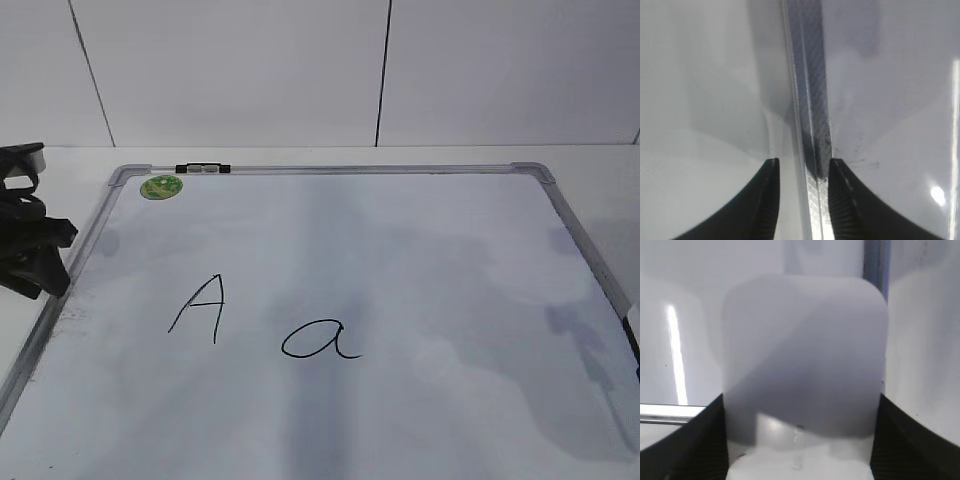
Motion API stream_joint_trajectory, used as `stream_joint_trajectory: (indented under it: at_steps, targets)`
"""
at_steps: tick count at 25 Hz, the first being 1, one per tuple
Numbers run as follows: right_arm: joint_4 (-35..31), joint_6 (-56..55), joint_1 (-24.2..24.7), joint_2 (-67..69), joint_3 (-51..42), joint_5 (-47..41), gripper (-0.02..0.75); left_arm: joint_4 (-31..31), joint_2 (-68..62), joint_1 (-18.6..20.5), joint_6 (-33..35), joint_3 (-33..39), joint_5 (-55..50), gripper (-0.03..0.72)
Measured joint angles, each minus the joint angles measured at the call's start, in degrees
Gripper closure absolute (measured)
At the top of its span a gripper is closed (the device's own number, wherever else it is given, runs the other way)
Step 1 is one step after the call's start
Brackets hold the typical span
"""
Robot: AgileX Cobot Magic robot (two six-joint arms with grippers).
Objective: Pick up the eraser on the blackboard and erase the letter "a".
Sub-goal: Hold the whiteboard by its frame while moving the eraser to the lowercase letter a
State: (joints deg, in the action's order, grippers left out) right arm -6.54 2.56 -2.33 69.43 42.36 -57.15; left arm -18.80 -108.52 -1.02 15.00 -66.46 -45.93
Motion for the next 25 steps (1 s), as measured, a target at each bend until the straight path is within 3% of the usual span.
stream_joint_trajectory:
  at_steps: [7,15,20,25]
  targets:
    - [0.0,0.0,0.0,0.0,0.0,0.1,0.174,-0.3,-1.2,0.0,0.0,-0.1,0.1,0.450]
    - [0.0,0.0,0.0,0.0,0.0,0.3,0.174,-1.1,-1.5,0.0,0.0,-0.3,0.0,0.540]
    - [0.0,0.0,0.0,0.0,0.0,0.3,0.174,-1.5,-1.5,0.0,-0.1,-0.3,0.0,0.650]
    - [-0.1,0.0,0.0,0.0,0.0,0.3,0.174,-1.6,-1.5,0.0,-1.0,-0.3,0.0,0.666]
